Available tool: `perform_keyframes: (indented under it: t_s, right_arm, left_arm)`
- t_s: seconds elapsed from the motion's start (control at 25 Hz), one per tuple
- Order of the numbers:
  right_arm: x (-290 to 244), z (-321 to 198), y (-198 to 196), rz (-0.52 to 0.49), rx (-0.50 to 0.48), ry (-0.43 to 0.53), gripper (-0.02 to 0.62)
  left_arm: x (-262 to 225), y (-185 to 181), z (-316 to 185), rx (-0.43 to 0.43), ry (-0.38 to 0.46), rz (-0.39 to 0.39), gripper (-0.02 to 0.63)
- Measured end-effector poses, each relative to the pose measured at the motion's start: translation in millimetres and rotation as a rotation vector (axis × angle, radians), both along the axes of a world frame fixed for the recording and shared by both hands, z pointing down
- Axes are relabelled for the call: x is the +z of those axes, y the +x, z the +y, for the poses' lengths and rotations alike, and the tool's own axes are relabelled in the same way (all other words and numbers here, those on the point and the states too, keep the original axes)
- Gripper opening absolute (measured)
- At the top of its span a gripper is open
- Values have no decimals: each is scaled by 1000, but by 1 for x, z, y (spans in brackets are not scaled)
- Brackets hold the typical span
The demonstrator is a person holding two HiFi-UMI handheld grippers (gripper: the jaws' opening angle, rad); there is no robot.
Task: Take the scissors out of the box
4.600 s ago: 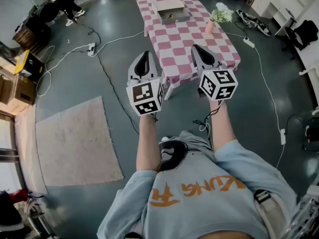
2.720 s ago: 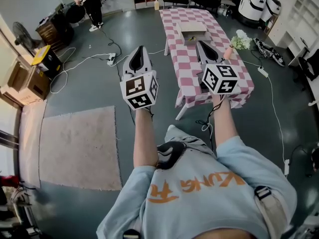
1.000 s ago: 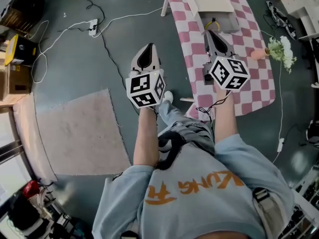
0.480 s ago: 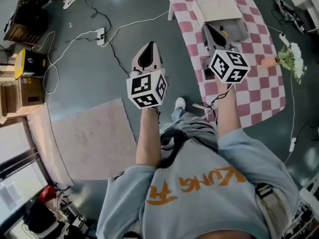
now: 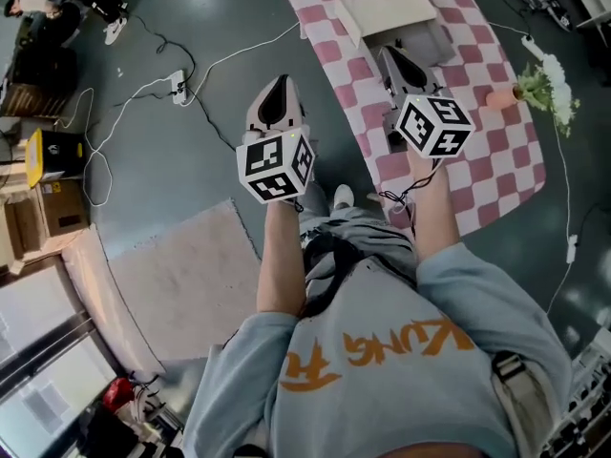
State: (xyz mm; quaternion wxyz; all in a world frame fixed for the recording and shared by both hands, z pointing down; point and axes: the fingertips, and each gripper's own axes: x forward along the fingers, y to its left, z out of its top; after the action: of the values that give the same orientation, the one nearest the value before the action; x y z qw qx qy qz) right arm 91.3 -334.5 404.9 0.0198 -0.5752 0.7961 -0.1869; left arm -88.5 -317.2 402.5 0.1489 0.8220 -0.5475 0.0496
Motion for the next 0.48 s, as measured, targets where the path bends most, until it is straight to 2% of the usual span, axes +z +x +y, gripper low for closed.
perform_keyframes:
  t_s: [0.2, 0.48]
  right_arm:
    - [11, -2, 50, -17, 104, -20, -3]
    - [21, -18, 76, -23, 155, -31, -3]
  left_arm:
    - [6, 41, -13, 82, -1, -18, 20]
    - [23, 61, -36, 122, -32, -34, 20]
